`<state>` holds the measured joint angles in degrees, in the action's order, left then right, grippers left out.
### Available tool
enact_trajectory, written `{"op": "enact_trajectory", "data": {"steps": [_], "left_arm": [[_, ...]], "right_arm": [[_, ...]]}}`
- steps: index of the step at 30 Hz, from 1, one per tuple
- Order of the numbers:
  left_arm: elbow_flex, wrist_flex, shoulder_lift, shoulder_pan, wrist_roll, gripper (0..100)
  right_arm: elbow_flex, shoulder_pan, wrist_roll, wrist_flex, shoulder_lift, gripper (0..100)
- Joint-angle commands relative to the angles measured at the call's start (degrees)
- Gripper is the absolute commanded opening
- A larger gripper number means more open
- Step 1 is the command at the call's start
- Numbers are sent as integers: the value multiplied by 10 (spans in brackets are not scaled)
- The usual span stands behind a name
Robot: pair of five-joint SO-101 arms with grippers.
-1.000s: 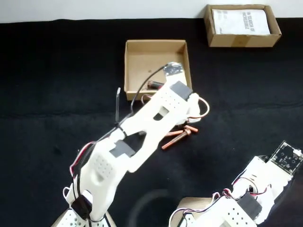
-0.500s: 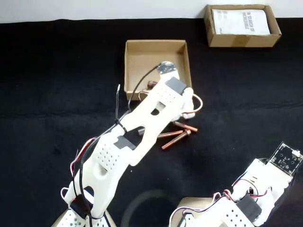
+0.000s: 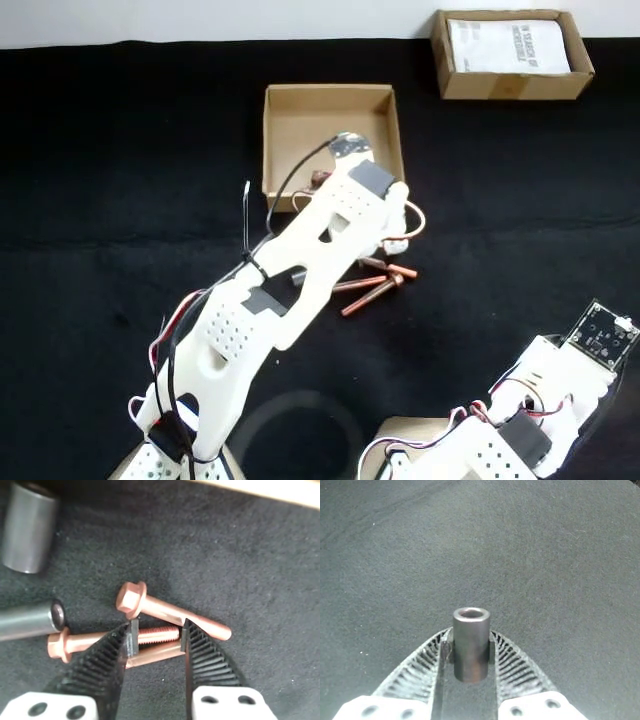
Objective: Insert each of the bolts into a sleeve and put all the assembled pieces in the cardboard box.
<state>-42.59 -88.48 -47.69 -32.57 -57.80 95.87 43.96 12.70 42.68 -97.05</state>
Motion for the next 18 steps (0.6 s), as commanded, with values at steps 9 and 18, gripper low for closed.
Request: {"op": "enact_trajectory", "data": {"steps": [9,18], "left_arm": [[-22,2,-36,-8,-3,160],[-27,53,-85,6,-3,161]], "right_arm": [[11,-34,7,-1,-9,8],[11,-31,10,0,-9,8]]}}
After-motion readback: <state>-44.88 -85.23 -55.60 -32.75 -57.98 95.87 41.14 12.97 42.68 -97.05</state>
